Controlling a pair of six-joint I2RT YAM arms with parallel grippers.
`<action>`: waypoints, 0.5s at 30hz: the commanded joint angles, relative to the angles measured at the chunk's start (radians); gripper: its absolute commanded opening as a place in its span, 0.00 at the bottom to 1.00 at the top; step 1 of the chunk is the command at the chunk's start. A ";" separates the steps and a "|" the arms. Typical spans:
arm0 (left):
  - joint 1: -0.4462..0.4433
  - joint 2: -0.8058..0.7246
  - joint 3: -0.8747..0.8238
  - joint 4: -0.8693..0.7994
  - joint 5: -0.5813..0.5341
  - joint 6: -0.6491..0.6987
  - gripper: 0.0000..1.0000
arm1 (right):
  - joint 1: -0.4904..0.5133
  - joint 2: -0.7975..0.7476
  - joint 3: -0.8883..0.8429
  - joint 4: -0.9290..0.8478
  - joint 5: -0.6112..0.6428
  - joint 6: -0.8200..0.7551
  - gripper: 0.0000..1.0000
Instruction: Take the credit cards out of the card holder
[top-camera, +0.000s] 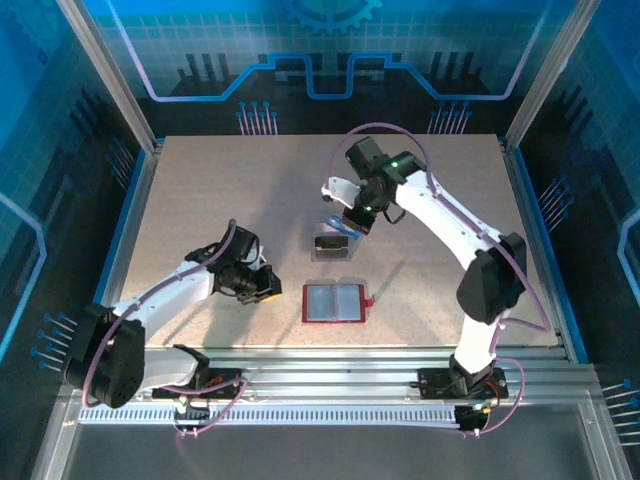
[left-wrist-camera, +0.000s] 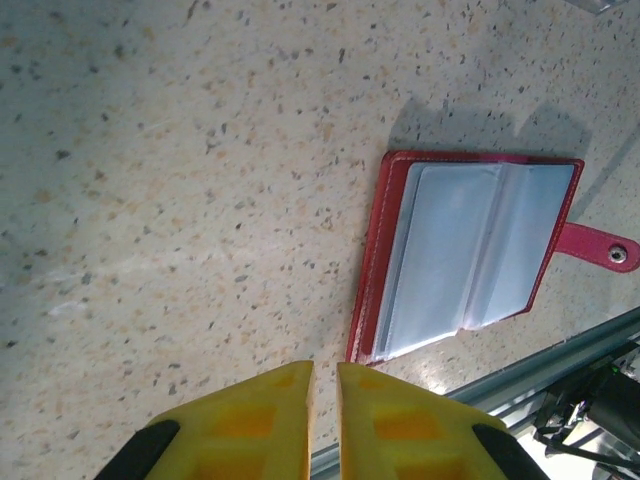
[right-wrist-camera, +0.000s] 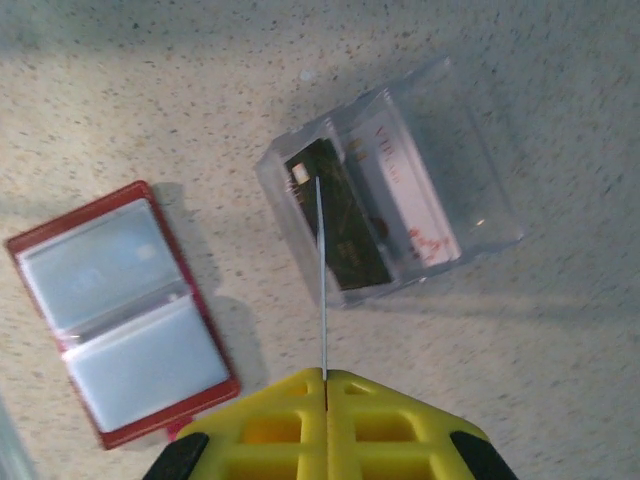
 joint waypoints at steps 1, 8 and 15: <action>0.011 -0.065 -0.035 -0.020 0.014 -0.019 0.13 | -0.005 0.083 0.104 -0.093 0.033 -0.159 0.00; 0.010 -0.134 -0.070 -0.023 0.012 -0.062 0.13 | 0.002 0.278 0.350 -0.154 0.041 -0.252 0.00; 0.010 -0.176 -0.092 -0.052 -0.005 -0.083 0.13 | 0.000 0.464 0.588 -0.230 0.065 -0.310 0.00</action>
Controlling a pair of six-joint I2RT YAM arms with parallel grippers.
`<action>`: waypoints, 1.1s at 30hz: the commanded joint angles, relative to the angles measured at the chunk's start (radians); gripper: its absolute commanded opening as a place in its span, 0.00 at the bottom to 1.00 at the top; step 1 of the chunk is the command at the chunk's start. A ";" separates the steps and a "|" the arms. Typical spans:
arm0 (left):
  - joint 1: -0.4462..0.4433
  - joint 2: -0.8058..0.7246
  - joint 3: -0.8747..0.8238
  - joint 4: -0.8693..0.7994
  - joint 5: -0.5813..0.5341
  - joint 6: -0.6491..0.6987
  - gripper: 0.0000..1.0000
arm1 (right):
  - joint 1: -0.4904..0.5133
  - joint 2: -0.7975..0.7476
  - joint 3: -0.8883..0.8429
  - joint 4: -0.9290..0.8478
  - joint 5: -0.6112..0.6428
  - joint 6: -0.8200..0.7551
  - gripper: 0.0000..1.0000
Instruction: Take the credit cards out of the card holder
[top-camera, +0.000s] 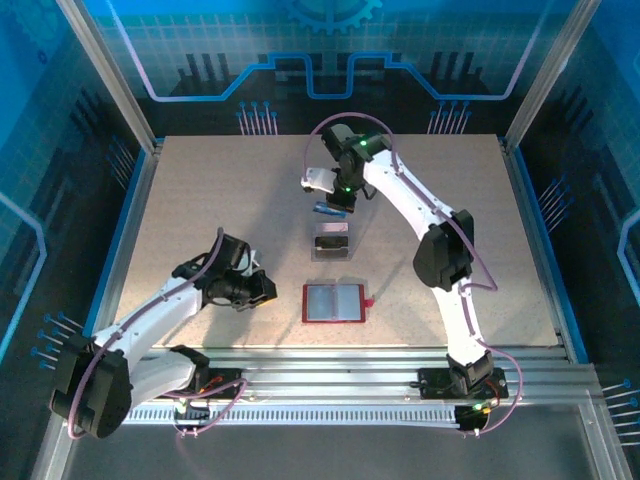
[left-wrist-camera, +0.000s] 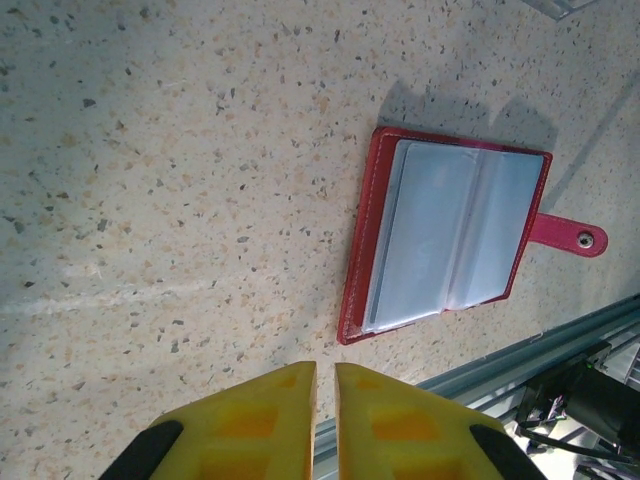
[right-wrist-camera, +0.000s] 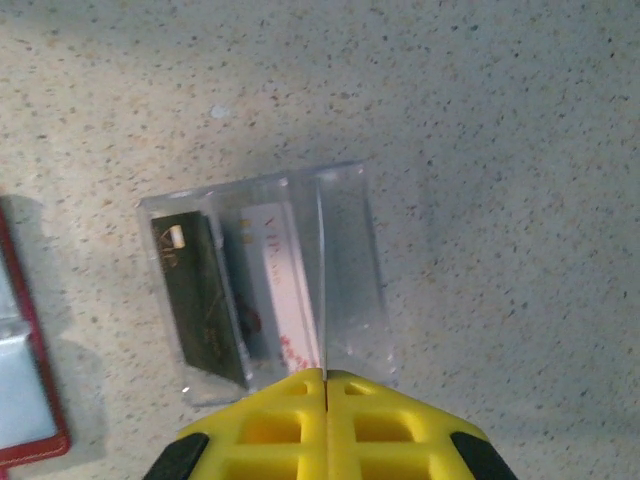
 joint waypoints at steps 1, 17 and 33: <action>0.008 -0.027 -0.028 -0.045 -0.005 -0.034 0.13 | 0.000 0.069 0.108 -0.095 0.019 -0.059 0.00; 0.008 -0.057 -0.046 -0.056 -0.009 -0.058 0.13 | 0.011 0.211 0.160 -0.134 0.032 -0.102 0.00; 0.008 -0.048 -0.008 -0.087 -0.028 -0.039 0.14 | 0.029 0.108 0.118 0.012 0.108 -0.081 0.18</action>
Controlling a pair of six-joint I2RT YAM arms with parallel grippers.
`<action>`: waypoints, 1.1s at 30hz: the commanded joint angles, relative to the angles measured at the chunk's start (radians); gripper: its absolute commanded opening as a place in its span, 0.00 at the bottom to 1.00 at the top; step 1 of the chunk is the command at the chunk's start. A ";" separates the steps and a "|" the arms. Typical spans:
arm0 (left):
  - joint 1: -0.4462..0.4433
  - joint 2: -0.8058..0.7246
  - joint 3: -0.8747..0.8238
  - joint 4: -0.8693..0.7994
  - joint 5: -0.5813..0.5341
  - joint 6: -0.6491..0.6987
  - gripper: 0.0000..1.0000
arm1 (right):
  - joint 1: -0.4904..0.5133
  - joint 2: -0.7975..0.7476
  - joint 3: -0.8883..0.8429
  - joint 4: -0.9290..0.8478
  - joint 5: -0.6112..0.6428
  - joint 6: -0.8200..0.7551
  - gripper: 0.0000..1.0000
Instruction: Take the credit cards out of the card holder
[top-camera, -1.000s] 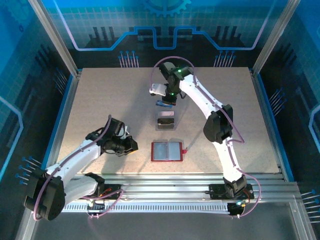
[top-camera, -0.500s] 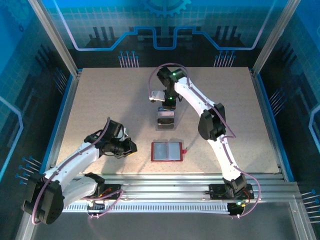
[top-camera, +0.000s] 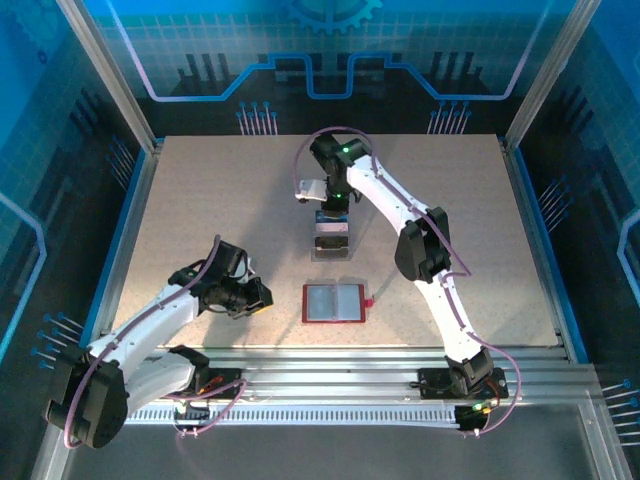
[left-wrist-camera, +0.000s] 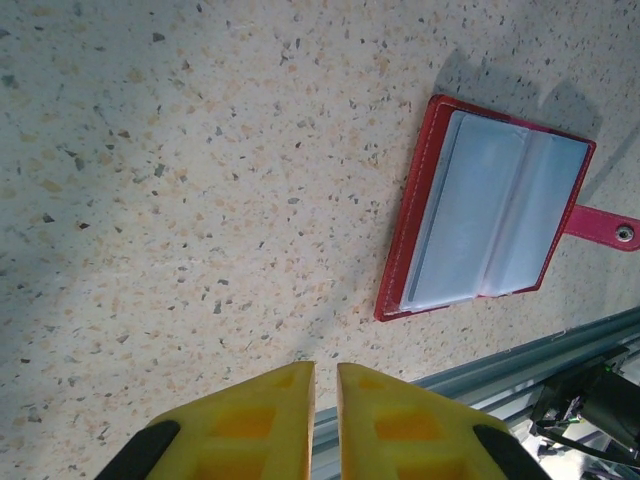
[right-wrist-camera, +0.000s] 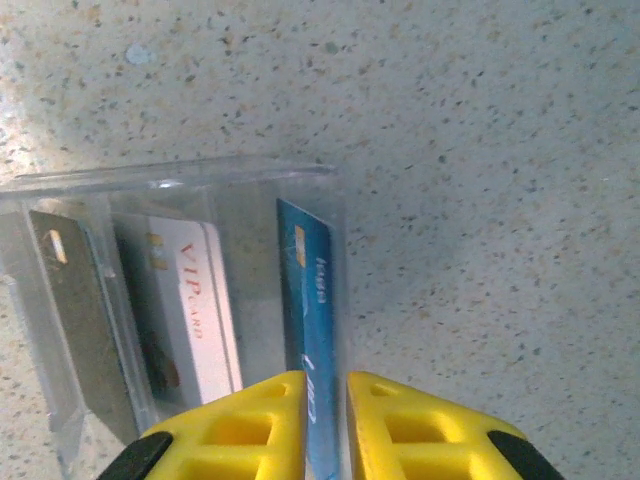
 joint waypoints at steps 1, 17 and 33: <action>0.007 0.009 0.032 -0.037 -0.007 -0.013 0.14 | 0.014 -0.088 -0.013 0.030 0.021 0.002 0.18; 0.006 0.065 0.029 0.077 0.064 -0.011 0.15 | 0.021 -0.302 -0.264 0.204 -0.043 0.269 0.26; -0.035 0.342 0.145 0.238 0.174 0.037 0.11 | 0.089 -0.739 -0.955 0.581 -0.124 1.056 0.25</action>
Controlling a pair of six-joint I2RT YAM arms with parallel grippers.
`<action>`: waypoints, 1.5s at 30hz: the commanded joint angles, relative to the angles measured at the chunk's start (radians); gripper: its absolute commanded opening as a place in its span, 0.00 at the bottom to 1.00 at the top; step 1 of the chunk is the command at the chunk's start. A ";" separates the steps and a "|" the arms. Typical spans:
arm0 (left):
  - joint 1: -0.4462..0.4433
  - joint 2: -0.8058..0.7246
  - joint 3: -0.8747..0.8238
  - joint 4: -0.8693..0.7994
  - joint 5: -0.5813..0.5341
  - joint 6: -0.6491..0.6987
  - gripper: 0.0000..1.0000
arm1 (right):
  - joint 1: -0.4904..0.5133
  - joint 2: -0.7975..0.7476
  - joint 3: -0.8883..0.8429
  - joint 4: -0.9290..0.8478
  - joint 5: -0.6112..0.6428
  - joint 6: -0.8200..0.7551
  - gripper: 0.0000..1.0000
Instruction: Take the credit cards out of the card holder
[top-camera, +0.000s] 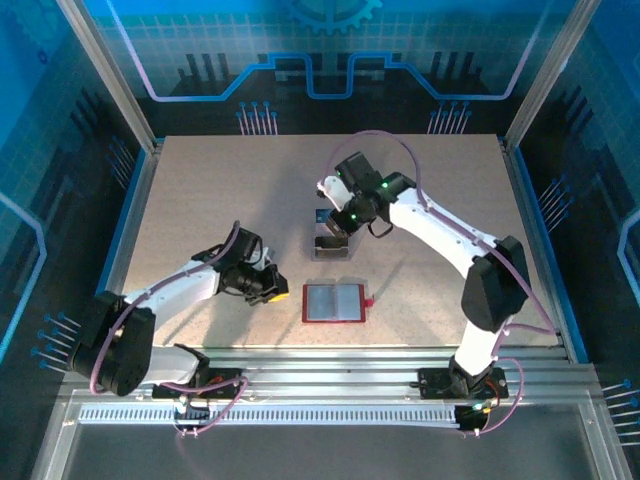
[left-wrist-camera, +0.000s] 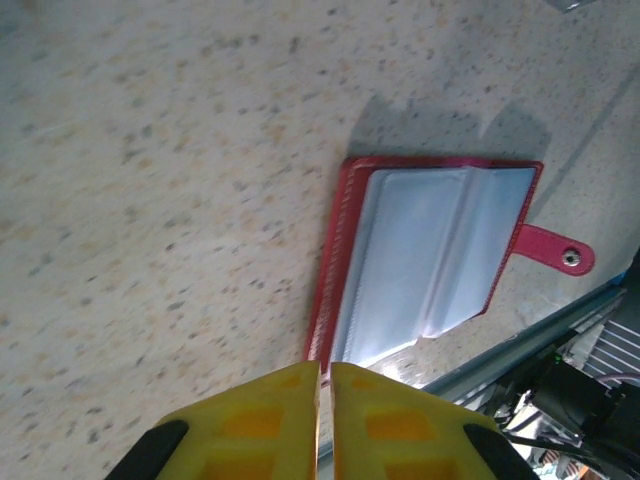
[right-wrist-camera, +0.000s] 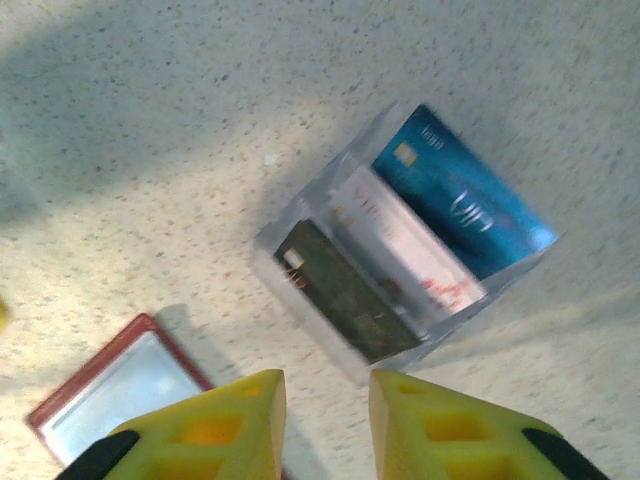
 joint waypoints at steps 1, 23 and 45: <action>-0.028 0.048 0.055 0.036 0.047 0.030 0.10 | 0.034 -0.059 -0.087 0.100 -0.039 0.288 0.24; -0.091 0.053 -0.033 0.163 0.027 -0.005 0.09 | 0.161 -0.173 -0.502 0.414 -0.263 0.797 0.14; -0.120 0.167 -0.045 0.229 0.097 -0.072 0.05 | 0.207 -0.091 -0.645 0.576 -0.271 0.947 0.17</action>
